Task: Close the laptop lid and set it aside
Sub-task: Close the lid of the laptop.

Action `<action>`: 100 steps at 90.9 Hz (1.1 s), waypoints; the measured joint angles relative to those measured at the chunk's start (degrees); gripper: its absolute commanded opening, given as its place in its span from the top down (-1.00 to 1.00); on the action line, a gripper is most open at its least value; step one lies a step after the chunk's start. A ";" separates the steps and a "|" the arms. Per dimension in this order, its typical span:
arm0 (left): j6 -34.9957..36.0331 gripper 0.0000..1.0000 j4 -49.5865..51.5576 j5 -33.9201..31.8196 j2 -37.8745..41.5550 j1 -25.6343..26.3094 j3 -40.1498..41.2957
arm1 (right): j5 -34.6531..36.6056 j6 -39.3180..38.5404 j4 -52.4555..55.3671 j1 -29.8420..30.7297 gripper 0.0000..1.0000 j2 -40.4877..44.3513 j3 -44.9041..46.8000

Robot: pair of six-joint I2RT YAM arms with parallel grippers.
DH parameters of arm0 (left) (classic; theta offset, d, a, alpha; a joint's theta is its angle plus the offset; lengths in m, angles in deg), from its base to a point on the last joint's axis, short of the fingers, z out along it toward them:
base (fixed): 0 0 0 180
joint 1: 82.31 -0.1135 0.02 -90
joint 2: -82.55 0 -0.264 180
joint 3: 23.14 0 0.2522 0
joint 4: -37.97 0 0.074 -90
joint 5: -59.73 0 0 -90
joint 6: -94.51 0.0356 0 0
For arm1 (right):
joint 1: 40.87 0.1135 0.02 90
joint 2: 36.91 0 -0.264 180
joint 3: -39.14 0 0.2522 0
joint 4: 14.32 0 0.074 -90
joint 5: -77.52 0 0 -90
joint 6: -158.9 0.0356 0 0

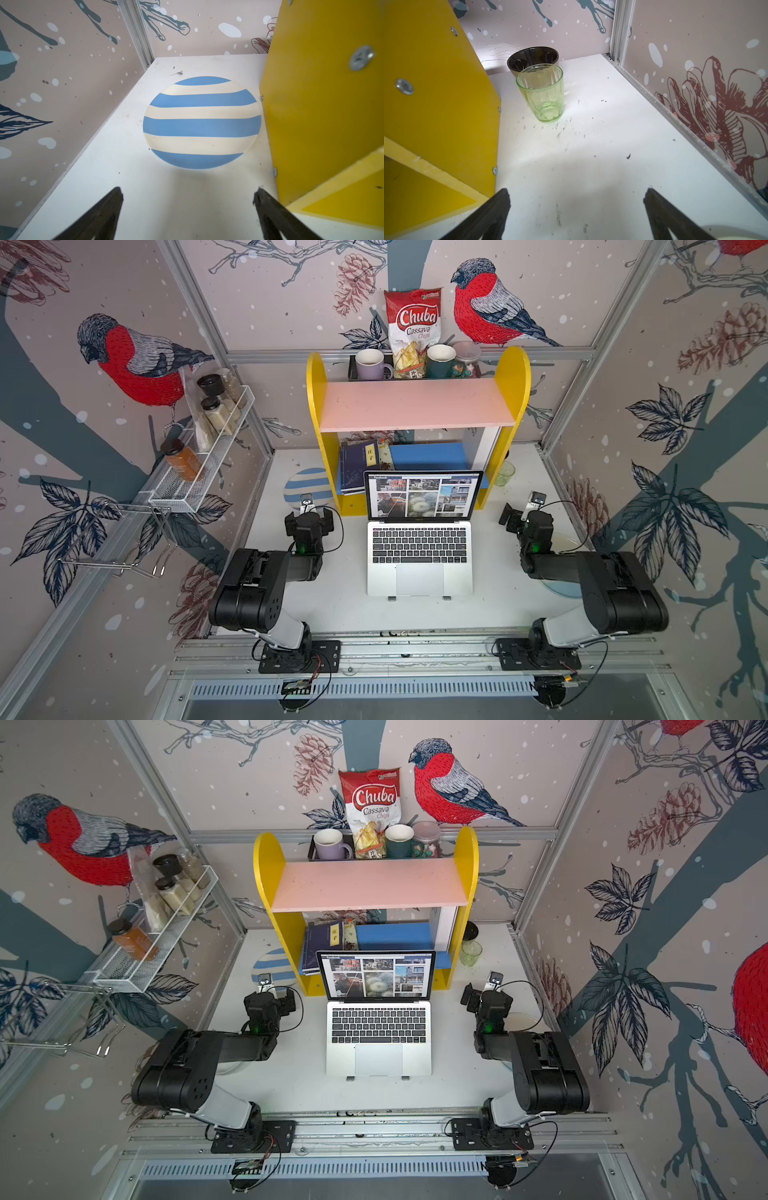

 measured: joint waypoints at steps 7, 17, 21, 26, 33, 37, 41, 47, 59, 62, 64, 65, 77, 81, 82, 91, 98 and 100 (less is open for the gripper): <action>0.00 -0.95 0.00 0.04 0.00 0.00 0.02 | 0.00 0.00 0.00 0.00 -1.00 0.00 0.00; 0.00 -0.95 0.00 0.07 0.00 0.00 0.04 | 0.00 0.00 0.00 0.00 -1.00 0.00 0.00; 0.00 -0.95 0.00 0.09 0.00 0.00 0.04 | 0.00 0.00 0.00 0.00 -1.00 0.00 0.00; 0.00 -0.95 0.00 0.09 0.00 0.00 0.04 | 0.00 0.00 0.00 0.00 -1.00 0.00 0.00; 0.00 -0.95 0.00 0.09 0.00 0.00 0.04 | 0.00 0.00 0.00 0.00 -1.00 0.00 0.00; 0.00 -0.95 0.00 0.09 0.00 0.00 0.04 | 0.00 0.00 0.00 0.02 -1.00 0.00 0.00; 0.00 -0.95 0.00 0.09 0.00 0.00 0.04 | 0.00 0.00 0.00 0.02 -1.00 0.00 0.00; 0.00 -0.95 0.00 0.09 0.00 0.00 0.04 | 0.00 0.00 0.00 0.00 -1.00 0.00 0.00; 0.00 -0.95 0.00 0.09 0.00 0.00 0.04 | 0.00 0.00 0.00 0.02 -1.00 0.00 0.00; 0.00 -0.95 0.00 0.09 0.00 0.00 0.04 | 0.00 0.00 0.00 0.02 -1.00 0.00 0.00; 0.00 -0.95 0.00 0.09 0.00 0.00 0.04 | 0.00 0.00 0.00 0.00 -1.00 0.00 0.00; 0.00 -0.95 0.00 0.09 0.00 0.00 0.04 | 0.00 0.00 0.00 0.00 -1.00 0.00 0.00; 0.00 -0.95 0.04 0.44 0.00 0.00 0.00 | -0.46 0.02 0.00 -0.48 -1.00 0.02 0.00; 0.00 -0.94 0.04 0.85 0.00 0.00 0.00 | -0.48 0.02 0.02 -0.50 -1.00 0.02 0.00; 0.00 -0.94 0.04 0.90 0.00 0.00 0.00 | -0.52 0.02 0.04 -0.52 -1.00 0.02 0.00; 0.00 -0.94 0.79 0.79 0.81 0.00 0.02 | 0.70 0.13 1.09 -0.11 -1.00 0.81 -0.33; 0.15 -0.94 4.96 -1.07 3.87 0.87 -1.36 | 5.44 1.09 8.52 0.74 -1.00 4.46 -3.85; 0.39 -0.94 5.75 -1.81 4.92 1.29 -1.88 | 6.43 2.03 11.76 0.74 -1.00 5.77 -6.19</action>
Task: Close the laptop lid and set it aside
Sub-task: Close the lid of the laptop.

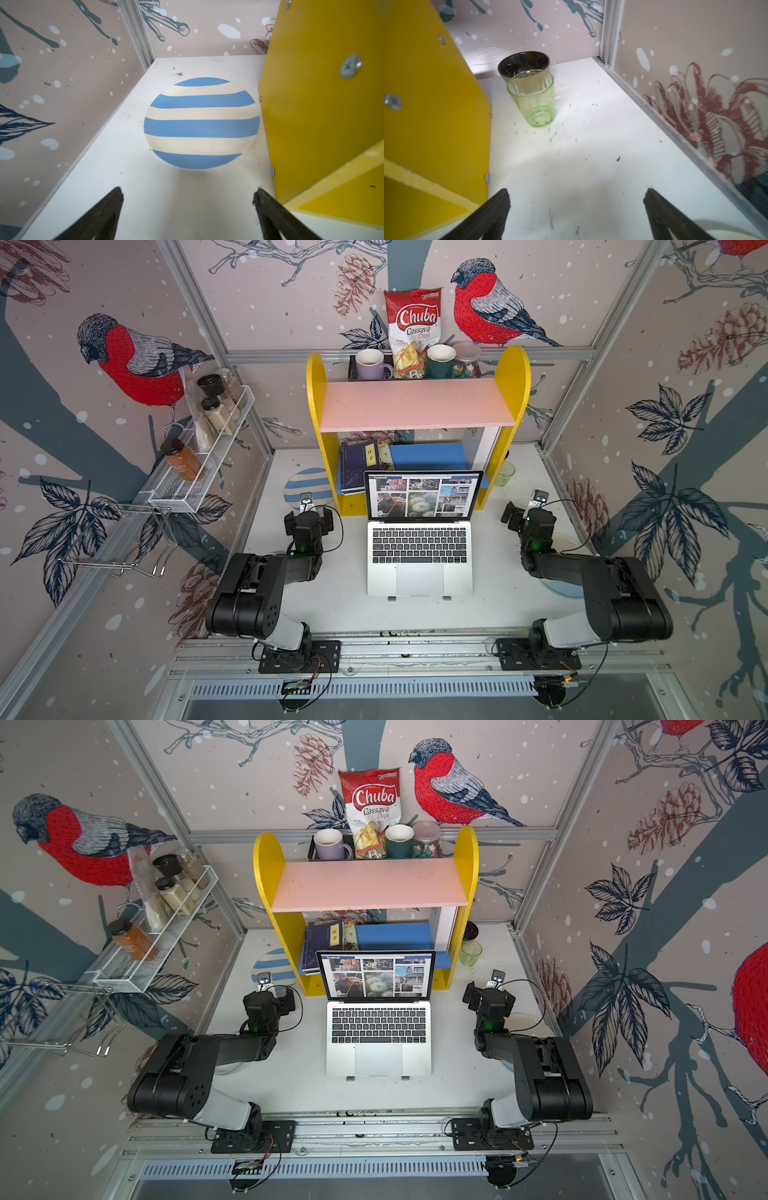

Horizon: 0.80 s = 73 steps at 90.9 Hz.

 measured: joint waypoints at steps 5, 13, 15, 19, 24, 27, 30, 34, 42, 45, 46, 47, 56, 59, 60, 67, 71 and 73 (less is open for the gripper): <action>0.37 -0.93 2.32 -1.79 3.15 1.44 -1.29 | 2.54 2.03 6.19 -0.37 -1.00 2.47 -5.53; 1.01 -0.94 6.54 -5.55 9.77 3.96 -2.10 | 5.57 6.36 16.24 -0.72 -1.00 5.62 -11.61; 0.70 -0.94 8.02 -6.51 11.89 4.52 -2.34 | 6.14 7.85 19.39 -0.74 -1.00 6.45 -12.66; -1.05 -0.93 12.22 -7.56 15.89 5.14 -3.37 | 6.78 10.82 25.75 -1.14 -1.00 7.82 -14.67; -4.39 -0.85 19.67 -8.04 21.42 5.29 -6.16 | 6.71 14.64 34.62 -2.25 -0.99 9.20 -18.67; -6.75 -0.78 24.13 -8.02 24.15 5.29 -8.57 | 6.71 16.72 39.28 -2.93 -0.97 9.60 -21.64; -9.64 -0.75 29.35 -7.63 26.95 5.29 -11.76 | 6.62 18.53 43.65 -3.39 -0.93 9.68 -24.98; -12.98 -0.74 35.78 -7.17 29.64 5.40 -16.11 | 5.14 21.05 50.27 -3.52 -0.91 9.64 -30.32; -20.94 -0.63 48.02 -3.82 32.98 5.40 -24.72 | 0.92 24.13 60.11 -3.32 -0.91 9.92 -37.90; -23.43 -0.62 53.37 -1.90 33.24 5.40 -28.17 | -0.57 25.29 63.84 -3.37 -0.89 10.51 -40.17; -24.17 -0.62 54.86 -1.20 33.27 5.40 -29.22 | -0.92 25.40 64.57 -3.37 -0.88 10.71 -40.57; -24.90 -0.60 56.48 -0.61 33.22 5.40 -30.25 | -1.46 25.57 65.68 -3.37 -0.88 11.02 -41.16; -31.76 -0.56 69.46 7.06 31.12 5.40 -39.65 | -5.29 26.99 73.09 -2.38 -0.77 14.25 -45.72; -33.38 -0.57 72.96 9.75 30.27 5.40 -42.16 | -6.75 27.02 74.84 -1.68 -0.71 14.86 -47.65; -33.81 -0.57 74.01 10.69 29.99 5.40 -42.93 | -7.30 27.02 75.34 -1.40 -0.69 14.97 -48.39; -37.57 -0.57 80.02 17.42 28.00 5.73 -48.00 | -9.29 27.02 78.44 1.64 -0.61 14.78 -53.70; -38.99 -0.57 82.53 20.63 26.95 6.19 -50.36 | -9.79 26.99 80.32 4.46 -0.59 14.05 -56.85; -39.67 -0.57 83.62 21.86 26.53 6.45 -51.30 | -10.14 26.93 81.05 6.23 -0.58 13.60 -58.45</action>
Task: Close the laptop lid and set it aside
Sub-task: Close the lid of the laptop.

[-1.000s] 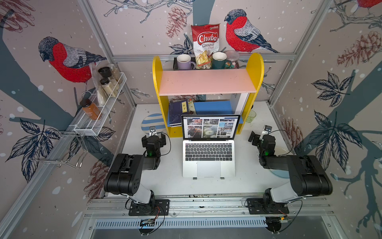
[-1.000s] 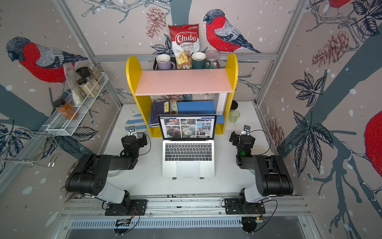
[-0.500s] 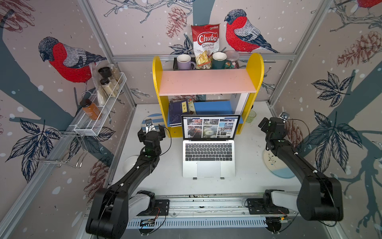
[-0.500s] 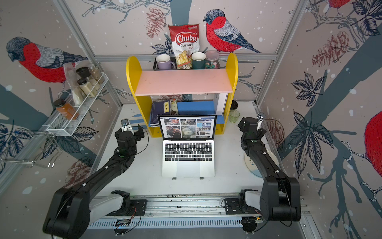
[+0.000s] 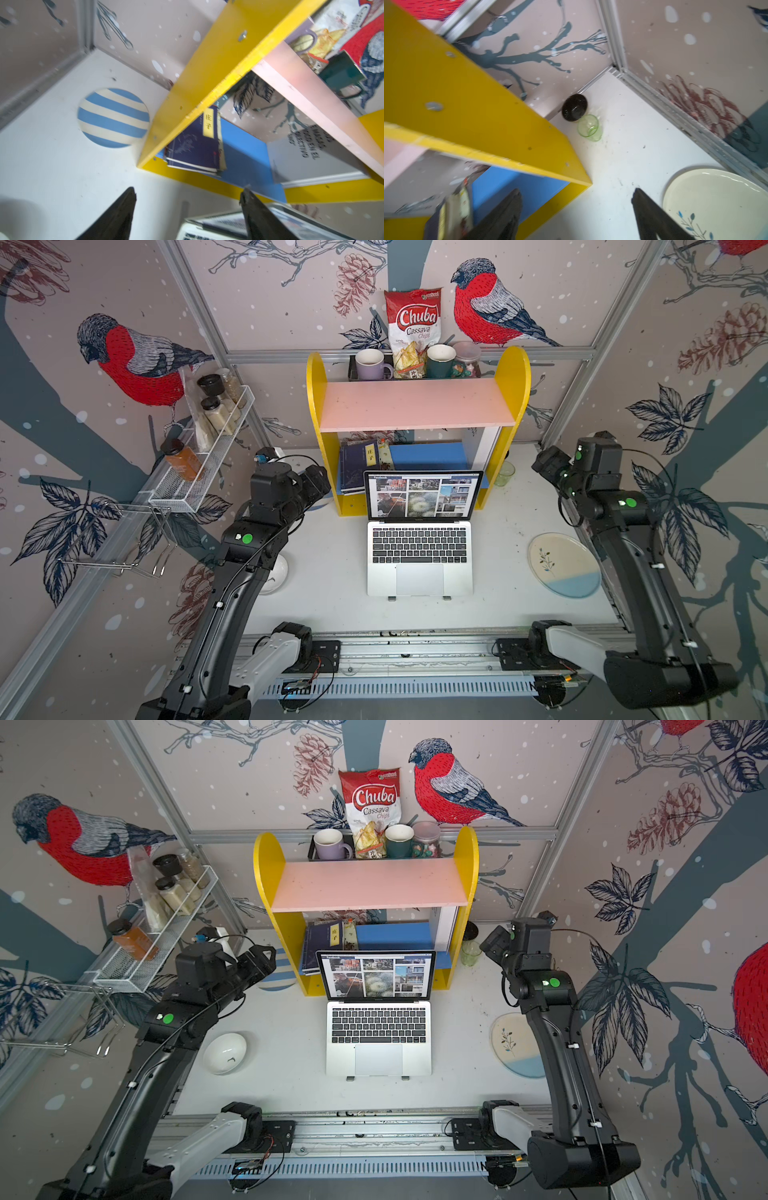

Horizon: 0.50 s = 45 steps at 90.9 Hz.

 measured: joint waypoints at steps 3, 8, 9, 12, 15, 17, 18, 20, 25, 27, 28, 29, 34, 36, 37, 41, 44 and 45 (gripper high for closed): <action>-0.98 -0.57 1.64 1.95 -0.52 0.52 -1.36 | -0.33 -0.26 1.01 2.51 -0.58 -0.66 -1.99; -1.46 -0.57 4.02 4.26 -1.14 1.33 -3.19 | -0.50 -0.66 2.97 6.84 -0.58 -1.88 -5.07; -1.68 -0.57 4.42 4.63 -1.20 1.51 -3.48 | -0.48 -0.81 3.34 7.69 -0.58 -2.14 -5.64; -2.45 -0.58 5.44 5.51 -1.42 1.95 -4.24 | -0.24 -1.40 4.42 9.66 -0.60 -2.84 -7.08; -2.58 -0.58 6.32 5.70 -1.64 2.43 -4.87 | 0.26 -1.79 5.40 11.47 -0.61 -3.63 -8.41; -2.62 -0.59 6.84 6.21 -1.81 2.69 -5.20 | 0.61 -1.84 6.01 12.39 -0.62 -4.15 -9.16; -2.62 -0.59 7.08 6.40 -1.92 2.82 -5.31 | 0.83 -1.88 6.34 13.05 -0.62 -4.52 -9.60; -2.64 -0.59 7.74 6.58 -2.16 3.15 -5.55 | 1.29 -2.08 6.86 14.08 -0.62 -5.11 -10.29; -2.54 -0.59 9.05 6.60 -2.89 3.96 -5.92 | 3.28 -2.99 8.13 17.33 -0.63 -6.99 -12.09; -2.36 -0.59 9.49 6.73 -3.19 4.22 -6.01 | 3.85 -3.39 8.74 18.93 -0.62 -7.74 -12.81; -2.32 -0.59 9.64 6.75 -3.30 4.33 -6.01 | 4.24 -3.48 8.98 19.78 -0.62 -8.07 -13.14; -2.25 -0.59 9.84 6.73 -3.41 4.39 -6.01 | 4.61 -3.63 9.22 20.57 -0.61 -8.35 -13.44; -2.21 -0.59 10.40 6.73 -3.72 4.74 -5.70 | 6.54 -5.03 10.21 24.55 -0.54 -9.60 -15.41; -2.21 -0.59 10.40 6.62 -3.67 4.83 -5.40 | 7.50 -5.44 10.34 26.21 -0.51 -10.08 -16.44; -2.21 -0.59 10.40 6.58 -3.63 4.85 -5.22 | 8.00 -5.79 10.43 27.15 -0.49 -10.36 -17.00; -2.23 -0.59 10.36 6.56 -3.34 4.90 -4.33 | 9.77 -6.82 10.60 30.32 -0.39 -11.54 -19.34; -2.25 -0.59 10.29 6.54 -3.13 4.90 -3.63 | 10.86 -7.80 10.58 32.35 -0.27 -12.63 -21.07; -2.25 -0.59 10.32 6.51 -3.06 4.90 -3.43 | 11.32 -7.96 10.54 33.07 -0.24 -13.11 -21.68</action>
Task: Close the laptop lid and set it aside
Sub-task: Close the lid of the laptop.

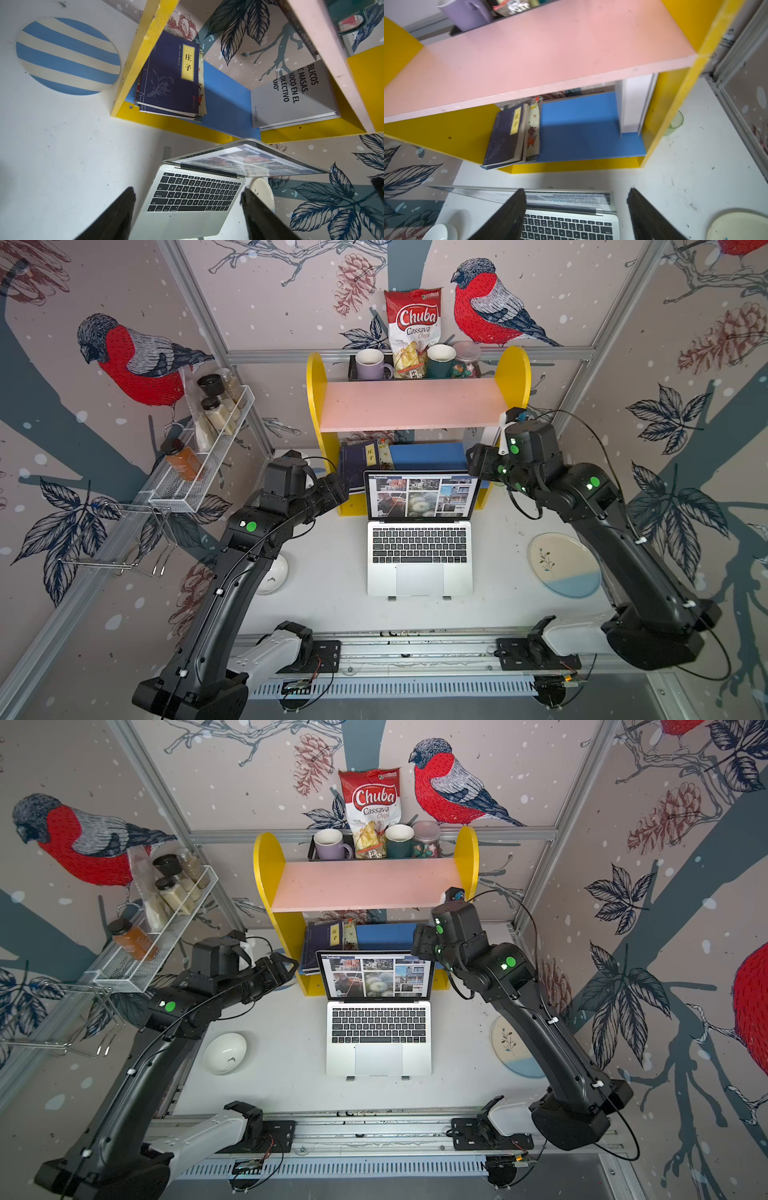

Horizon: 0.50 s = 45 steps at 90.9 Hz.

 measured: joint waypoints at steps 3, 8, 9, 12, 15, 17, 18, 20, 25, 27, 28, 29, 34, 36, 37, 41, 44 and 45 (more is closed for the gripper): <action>0.00 -0.59 -0.02 -0.13 0.20 0.00 0.50 | 1.16 -0.61 0.00 1.90 -0.16 -1.49 -1.81; 0.00 -0.59 -0.07 -0.22 0.66 0.00 1.31 | 2.56 -1.57 0.42 4.35 0.01 -4.07 -4.39; 0.00 -0.59 -0.09 -0.24 0.76 0.00 1.44 | 2.80 -1.70 0.46 4.79 0.04 -4.61 -4.87; 0.00 -0.59 -0.09 -0.37 1.11 0.00 1.88 | 3.28 -2.54 0.92 5.73 0.14 -6.12 -6.21; 0.00 -0.59 -0.11 -0.39 1.42 0.00 2.27 | 3.74 -2.84 1.33 6.43 0.23 -7.63 -7.54; 0.00 -0.59 -0.15 -0.42 1.64 0.00 2.54 | 4.15 -2.95 1.70 6.86 0.28 -8.83 -8.61; 0.00 -0.59 -0.15 -0.42 1.77 0.00 2.69 | 4.33 -3.04 1.73 7.04 0.30 -9.40 -9.07; 0.00 -0.59 -0.22 -0.46 2.01 0.00 2.99 | 4.59 -3.23 1.95 7.32 0.33 -10.40 -9.94; -0.02 -0.59 -0.37 -0.61 2.80 0.00 3.82 | 5.49 -4.00 2.60 8.11 0.38 -13.03 -12.17; -0.02 -0.59 -0.37 -0.66 3.13 0.00 4.11 | 5.84 -4.17 2.86 8.33 0.39 -14.01 -12.96; -0.02 -0.59 -0.37 -0.72 3.34 0.00 4.31 | 5.92 -4.17 3.06 8.46 0.39 -14.49 -13.38; -0.04 -0.59 -0.37 -0.79 3.52 0.00 4.44 | 6.05 -4.20 3.15 8.52 0.40 -14.78 -13.66; -0.04 -0.59 -0.39 -1.36 4.37 0.00 4.98 | 6.51 -4.37 3.76 8.98 0.46 -16.59 -15.26; -0.04 -0.59 -0.42 -1.44 4.66 0.00 5.16 | 6.64 -4.46 4.04 9.01 0.47 -17.25 -15.93; -0.04 -0.59 -0.44 -1.46 4.79 0.00 5.27 | 6.73 -4.50 4.20 9.07 0.47 -17.57 -16.28; -0.09 -0.59 -0.48 -1.51 5.31 0.00 5.64 | 7.06 -4.52 4.52 9.09 0.51 -18.69 -17.57; -0.20 -0.59 -0.48 -1.51 5.60 0.00 5.86 | 7.19 -4.52 4.68 9.09 0.54 -19.43 -18.49; -0.22 -0.59 -0.48 -1.51 5.68 0.00 5.95 | 7.30 -4.55 4.74 9.09 0.55 -19.71 -18.82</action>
